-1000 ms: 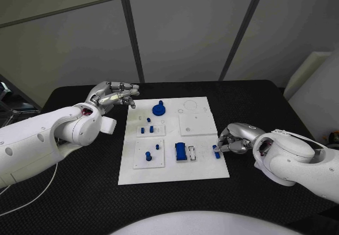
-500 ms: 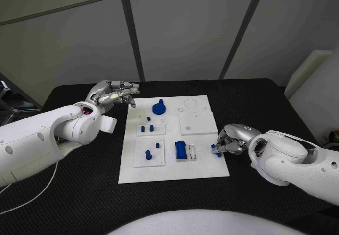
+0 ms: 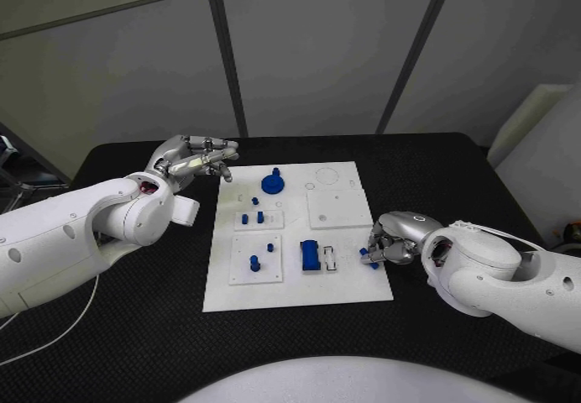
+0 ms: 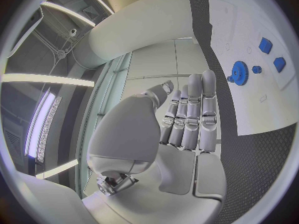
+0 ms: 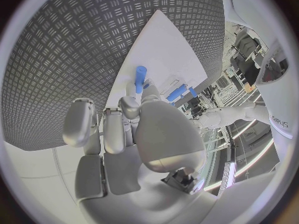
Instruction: Assemble the parts on the task board
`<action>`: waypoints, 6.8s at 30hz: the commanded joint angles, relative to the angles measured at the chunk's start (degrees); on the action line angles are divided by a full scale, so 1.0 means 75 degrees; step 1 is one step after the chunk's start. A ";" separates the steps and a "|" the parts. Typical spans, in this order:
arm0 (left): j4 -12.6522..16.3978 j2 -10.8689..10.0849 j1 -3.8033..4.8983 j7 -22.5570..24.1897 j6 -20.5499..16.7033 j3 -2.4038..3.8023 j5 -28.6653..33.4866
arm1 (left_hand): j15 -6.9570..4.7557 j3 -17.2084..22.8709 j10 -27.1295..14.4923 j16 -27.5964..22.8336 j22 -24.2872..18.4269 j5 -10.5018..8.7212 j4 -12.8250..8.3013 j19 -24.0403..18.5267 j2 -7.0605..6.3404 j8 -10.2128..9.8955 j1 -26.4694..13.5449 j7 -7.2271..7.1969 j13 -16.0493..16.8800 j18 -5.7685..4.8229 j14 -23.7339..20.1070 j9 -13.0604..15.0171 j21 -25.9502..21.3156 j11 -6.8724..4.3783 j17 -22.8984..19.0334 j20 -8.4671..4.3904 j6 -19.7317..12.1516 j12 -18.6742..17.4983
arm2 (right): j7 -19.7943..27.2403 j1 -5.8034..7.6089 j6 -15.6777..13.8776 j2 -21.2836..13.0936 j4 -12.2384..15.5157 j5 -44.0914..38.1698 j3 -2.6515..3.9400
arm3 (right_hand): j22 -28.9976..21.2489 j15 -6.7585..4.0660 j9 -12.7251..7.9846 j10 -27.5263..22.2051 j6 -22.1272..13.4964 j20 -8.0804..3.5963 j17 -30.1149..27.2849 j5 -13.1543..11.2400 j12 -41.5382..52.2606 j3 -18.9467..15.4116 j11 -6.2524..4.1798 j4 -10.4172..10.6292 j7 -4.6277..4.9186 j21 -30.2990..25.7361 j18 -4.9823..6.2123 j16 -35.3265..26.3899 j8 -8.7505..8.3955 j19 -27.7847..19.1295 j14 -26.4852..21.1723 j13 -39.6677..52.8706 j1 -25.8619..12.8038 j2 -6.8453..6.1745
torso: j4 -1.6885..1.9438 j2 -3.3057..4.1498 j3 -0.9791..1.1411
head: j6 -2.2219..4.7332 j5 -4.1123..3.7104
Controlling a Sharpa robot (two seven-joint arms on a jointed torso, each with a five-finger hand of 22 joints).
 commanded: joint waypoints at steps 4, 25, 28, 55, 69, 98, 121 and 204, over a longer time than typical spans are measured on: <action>0.0019 -0.0013 0.0009 0.0027 0.0086 0.0003 0.0013 | 0.0025 -0.0016 -0.0049 -0.0045 -0.0013 0.0034 0.0012 -0.0030 -0.0004 0.0052 -0.0066 -0.0006 -0.0014 -0.0146 -0.0049 0.0004 -0.0040 -0.0006 -0.0009 -0.0003 -0.0043 0.0044 | -0.0397 -0.0113 0.1118 0.0105 -0.0065 -0.0800 -0.0093 | -0.0016 -0.0040 -0.0019 -0.0104 -0.0031 -0.0032 0.0089 -0.0408 -0.0075 0.0154 0.0022 -0.0202 0.0013 -0.0049 0.0084 -0.0050 -0.0071 -0.0011 0.0410 -0.0050 0.0332 -0.0002 | 0.0008 -0.0005 -0.0005 | -0.0011 0.0023; 0.0025 -0.0024 0.0009 0.0009 0.0092 0.0003 0.0013 | 0.0024 -0.0009 -0.0055 -0.0045 -0.0015 0.0037 0.0002 -0.0030 0.0001 0.0054 -0.0052 -0.0006 -0.0015 -0.0144 -0.0052 0.0004 -0.0041 -0.0007 -0.0010 -0.0004 -0.0047 0.0049 | -0.0582 -0.0138 -0.0127 0.0099 0.0193 0.0454 -0.0093 | 0.0572 -0.0168 0.0034 0.0202 0.0269 -0.0150 0.0524 0.1264 0.0360 0.0890 -0.0135 -0.0008 -0.0169 0.0361 -0.0030 0.0253 -0.0104 0.0283 0.0517 0.0296 0.0370 0.0084 | -0.0006 -0.0002 -0.0001 | -0.0008 0.0051; 0.0024 -0.0021 0.0009 -0.0001 0.0099 0.0003 0.0013 | 0.0021 -0.0003 -0.0062 -0.0045 -0.0017 0.0042 -0.0012 -0.0029 0.0000 0.0056 -0.0034 -0.0006 -0.0017 -0.0142 -0.0054 0.0004 -0.0042 -0.0007 -0.0011 -0.0007 -0.0051 0.0053 | -0.0577 -0.0135 -0.0481 0.0060 0.0264 0.0938 -0.0092 | 0.0611 -0.0170 0.0050 0.0203 0.0280 -0.0154 0.0522 0.1333 0.0345 0.0959 -0.0138 0.0059 -0.0172 0.0386 -0.0037 0.0249 -0.0100 0.0298 0.0515 0.0288 0.0311 0.0055 | 0.0000 0.0000 -0.0003 | -0.0005 0.0033; 0.0046 -0.0008 0.0010 -0.0005 0.0098 0.0003 0.0013 | 0.0020 0.0002 -0.0068 -0.0045 -0.0017 0.0046 -0.0027 -0.0029 -0.0004 0.0058 -0.0018 -0.0005 -0.0018 -0.0141 -0.0057 0.0004 -0.0041 -0.0007 -0.0013 -0.0008 -0.0055 0.0058 | -0.0306 -0.0116 -0.2164 0.0517 0.0333 0.2874 -0.0084 | 0.0764 -0.0197 0.0141 0.0311 0.0339 -0.0178 0.0622 0.1468 0.0470 0.1212 -0.0168 0.0245 -0.0212 0.0493 -0.0066 0.0319 -0.0053 0.0362 0.0536 0.0389 0.0148 -0.0110 | 0.0001 -0.0002 -0.0005 | 0.0017 0.0042; 0.0061 -0.0007 0.0012 -0.0006 0.0107 0.0003 0.0013 | 0.0020 0.0002 -0.0068 -0.0045 -0.0017 0.0046 -0.0027 -0.0029 -0.0004 0.0058 -0.0018 -0.0005 -0.0018 -0.0141 -0.0057 0.0004 -0.0041 -0.0007 -0.0013 -0.0008 -0.0055 0.0058 | -0.0420 -0.0112 -0.1571 0.0907 0.0036 0.3158 -0.0084 | 0.0821 -0.0203 0.0236 0.0371 0.0380 -0.0179 0.0675 0.1434 0.0506 0.1365 -0.0178 0.0580 -0.0226 0.0530 -0.0075 0.0353 -0.0009 0.0375 0.0546 0.0428 -0.0235 -0.0211 | 0.0001 0.0000 -0.0001 | -0.0009 0.0080; 0.0059 -0.0010 0.0013 -0.0048 0.0151 0.0003 0.0013 | 0.0021 0.0000 -0.0071 -0.0045 -0.0018 0.0047 -0.0029 -0.0028 -0.0008 0.0060 -0.0019 -0.0002 -0.0019 -0.0142 -0.0059 0.0004 -0.0041 -0.0004 -0.0014 -0.0008 -0.0058 0.0062 | -0.0377 -0.0111 -0.1755 0.1091 -0.0125 0.2989 -0.0083 | 0.0880 -0.0182 0.0644 0.0449 0.0398 -0.0156 0.0708 -0.0295 0.0600 0.0543 -0.0156 0.0971 -0.0224 0.0555 -0.0078 0.0361 0.0202 0.0368 0.0549 0.0562 -0.1923 -0.0058 | -0.0002 -0.0004 -0.0002 | -0.0018 0.0119; 0.0042 -0.0021 0.0012 -0.0064 0.0174 0.0003 0.0013 | 0.0024 -0.0002 -0.0075 -0.0045 -0.0019 0.0047 -0.0027 -0.0028 -0.0008 0.0062 -0.0025 0.0000 -0.0021 -0.0144 -0.0060 0.0004 -0.0042 -0.0001 -0.0015 -0.0007 -0.0060 0.0067 | 0.0590 -0.0115 -0.1229 0.0528 0.0190 0.2706 -0.0086 | 0.0861 -0.0176 0.0806 0.0401 0.0316 -0.0155 0.0694 -0.0661 0.0549 0.0411 -0.0147 0.0560 -0.0210 0.0529 -0.0072 0.0338 0.0266 0.0343 0.0543 0.0560 -0.1176 -0.0160 | -0.0019 -0.0010 0.0003 | -0.0034 0.0098; -0.2840 0.1929 -0.0085 0.1368 -0.0228 -0.0075 0.1732 | 0.0514 -0.2397 -0.2589 -0.5829 -0.5076 -0.0365 0.0023 -0.5631 0.0682 -0.0895 -0.3226 -0.0831 -0.0766 -0.0788 -0.3923 -0.0544 -0.3389 -0.0137 -0.3385 0.0445 -0.2488 -0.2566 | 0.6553 0.0875 -0.1184 0.3456 -0.6061 0.9935 0.0154 | -0.8418 0.1061 -0.2508 -0.4446 -0.2936 0.0847 -0.9202 -0.1254 -0.7885 0.1047 0.0791 -0.0674 0.0345 -0.9471 0.0383 -1.0665 -0.1891 -0.5275 -0.5229 -0.8813 -0.2941 0.0348 | -0.0066 -0.0931 -0.0097 | 0.0909 0.0113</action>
